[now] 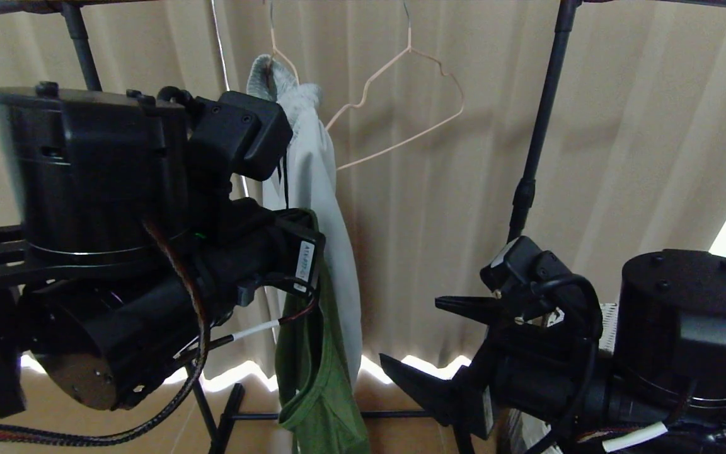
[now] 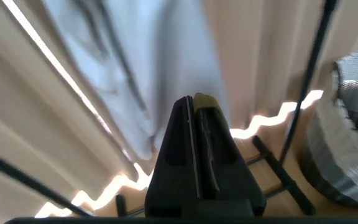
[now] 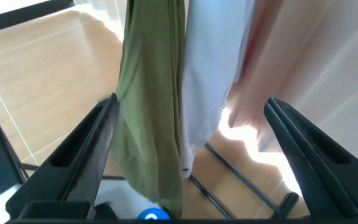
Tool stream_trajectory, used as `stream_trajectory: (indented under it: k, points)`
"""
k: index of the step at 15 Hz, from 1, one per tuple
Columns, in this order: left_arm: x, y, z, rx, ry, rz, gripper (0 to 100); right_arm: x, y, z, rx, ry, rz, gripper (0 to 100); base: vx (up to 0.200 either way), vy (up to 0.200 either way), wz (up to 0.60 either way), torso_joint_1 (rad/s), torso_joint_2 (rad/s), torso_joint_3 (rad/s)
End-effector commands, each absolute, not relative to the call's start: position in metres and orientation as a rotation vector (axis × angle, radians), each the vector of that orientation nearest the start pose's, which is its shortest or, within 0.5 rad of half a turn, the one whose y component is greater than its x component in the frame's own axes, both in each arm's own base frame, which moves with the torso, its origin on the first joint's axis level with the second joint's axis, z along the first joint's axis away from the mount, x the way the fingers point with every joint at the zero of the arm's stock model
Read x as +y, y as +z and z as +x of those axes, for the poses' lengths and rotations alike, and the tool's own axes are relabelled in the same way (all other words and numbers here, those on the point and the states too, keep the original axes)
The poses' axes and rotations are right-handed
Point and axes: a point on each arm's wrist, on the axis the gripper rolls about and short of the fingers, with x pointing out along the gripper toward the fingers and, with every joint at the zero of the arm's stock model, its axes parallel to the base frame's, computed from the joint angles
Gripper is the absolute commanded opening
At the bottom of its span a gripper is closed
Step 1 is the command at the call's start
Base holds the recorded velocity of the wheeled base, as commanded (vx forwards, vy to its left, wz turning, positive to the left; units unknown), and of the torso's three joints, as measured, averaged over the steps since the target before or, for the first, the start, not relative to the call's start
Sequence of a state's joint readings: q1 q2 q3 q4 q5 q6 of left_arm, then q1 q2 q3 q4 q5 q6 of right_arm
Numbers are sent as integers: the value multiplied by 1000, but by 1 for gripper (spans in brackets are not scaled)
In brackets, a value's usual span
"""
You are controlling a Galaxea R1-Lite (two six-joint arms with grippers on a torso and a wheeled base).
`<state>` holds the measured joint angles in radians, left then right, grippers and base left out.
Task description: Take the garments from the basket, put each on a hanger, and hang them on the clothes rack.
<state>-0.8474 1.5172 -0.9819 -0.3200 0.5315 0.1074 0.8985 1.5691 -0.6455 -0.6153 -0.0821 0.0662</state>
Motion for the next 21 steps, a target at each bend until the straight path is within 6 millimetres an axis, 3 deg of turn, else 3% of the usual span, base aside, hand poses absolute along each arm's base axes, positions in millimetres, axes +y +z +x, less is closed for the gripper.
stream_trajectory:
  k: [1,5,11,17,21]
  points:
    - [-209,249,192,163,-327,259,0,216,170,173,321,800,-96,100,0,0,0,0,0,0]
    - [-225,247,197,160,-284,270,0,236,165,182,328,782,-112,100,0,0,0,0,0,0]
    - [-228,249,192,152,-279,270,0,250,156,196,339,735,-127,100,0,0,0,0,0,0]
    - [-227,252,188,145,-278,267,0,237,155,210,344,647,-126,100,0,0,0,0,0,0]
    - [-229,257,182,128,-297,255,0,237,136,220,395,597,-157,100,0,0,0,0,0,0]
